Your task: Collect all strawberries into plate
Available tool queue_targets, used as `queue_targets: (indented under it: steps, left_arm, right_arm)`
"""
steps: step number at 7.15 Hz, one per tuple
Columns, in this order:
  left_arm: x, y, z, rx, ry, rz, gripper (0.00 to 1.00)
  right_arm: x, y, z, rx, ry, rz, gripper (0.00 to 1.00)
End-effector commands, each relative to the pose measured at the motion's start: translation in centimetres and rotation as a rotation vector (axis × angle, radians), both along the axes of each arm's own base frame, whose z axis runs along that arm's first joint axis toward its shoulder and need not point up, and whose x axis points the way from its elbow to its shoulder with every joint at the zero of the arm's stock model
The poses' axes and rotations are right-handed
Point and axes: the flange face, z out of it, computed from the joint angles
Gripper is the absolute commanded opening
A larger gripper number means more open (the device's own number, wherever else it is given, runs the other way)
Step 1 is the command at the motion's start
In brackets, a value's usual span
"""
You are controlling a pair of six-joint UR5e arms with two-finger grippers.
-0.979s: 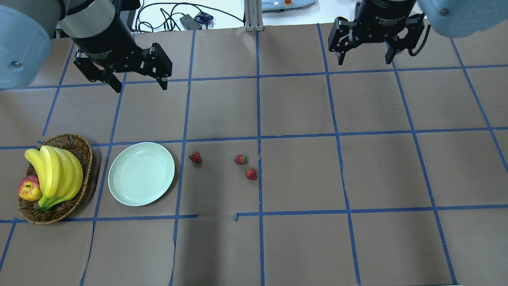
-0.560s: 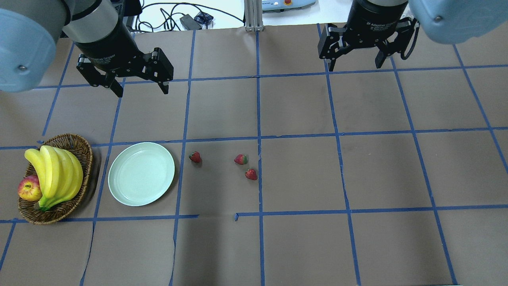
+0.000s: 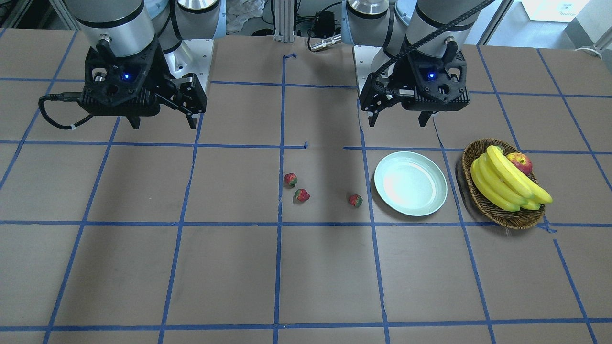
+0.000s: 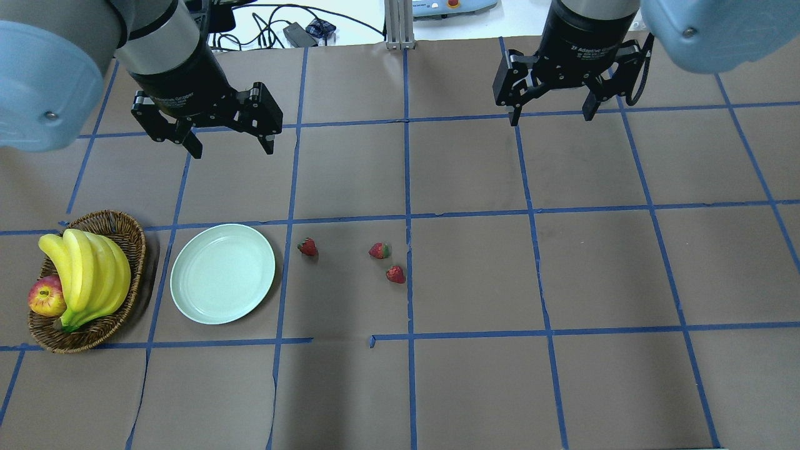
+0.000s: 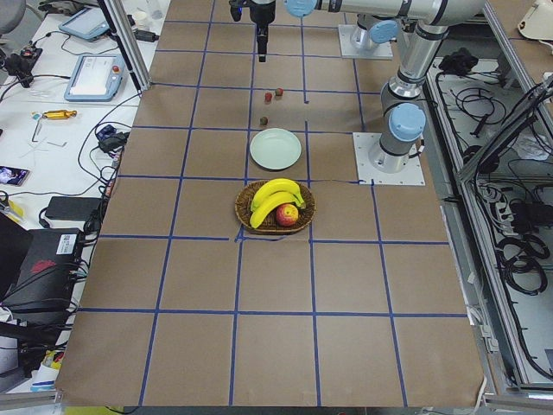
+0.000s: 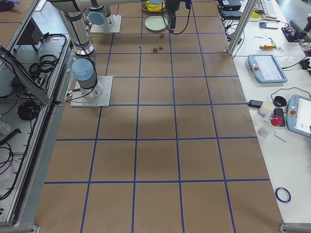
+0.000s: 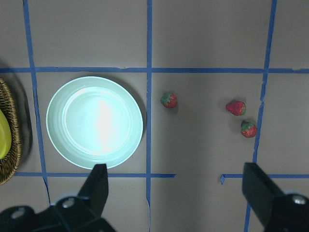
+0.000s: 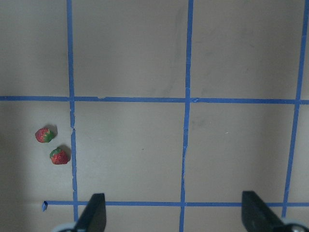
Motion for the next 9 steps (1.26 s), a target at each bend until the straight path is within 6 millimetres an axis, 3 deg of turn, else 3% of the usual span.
queue_targets:
  steps: [1, 5, 6, 7, 9]
  left_arm:
    - [-0.1, 0.1, 0.1, -0.001, -0.001, 0.001, 1.00]
    - [-0.1, 0.3, 0.2, -0.004, 0.000, 0.000, 1.00]
    - [-0.1, 0.0, -0.5, 0.011, -0.002, 0.000, 1.00]
    - [-0.5, -0.4, -3.7, 0.068, 0.003, -0.023, 1.00]
    - [-2.8, 0.1, -12.1, 0.058, 0.004, -0.060, 1.00]
  right_arm:
    - [0.0, 0.2, -0.2, 0.014, 0.000, -0.005, 1.00]
    - [0.0, 0.2, -0.2, 0.014, 0.000, -0.010, 1.00]
    - [0.0, 0.2, -0.2, 0.014, 0.000, -0.010, 1.00]
    - [0.0, 0.2, -0.2, 0.014, 0.000, -0.010, 1.00]
    - [-0.1, 0.0, -0.2, 0.013, -0.001, -0.012, 1.00]
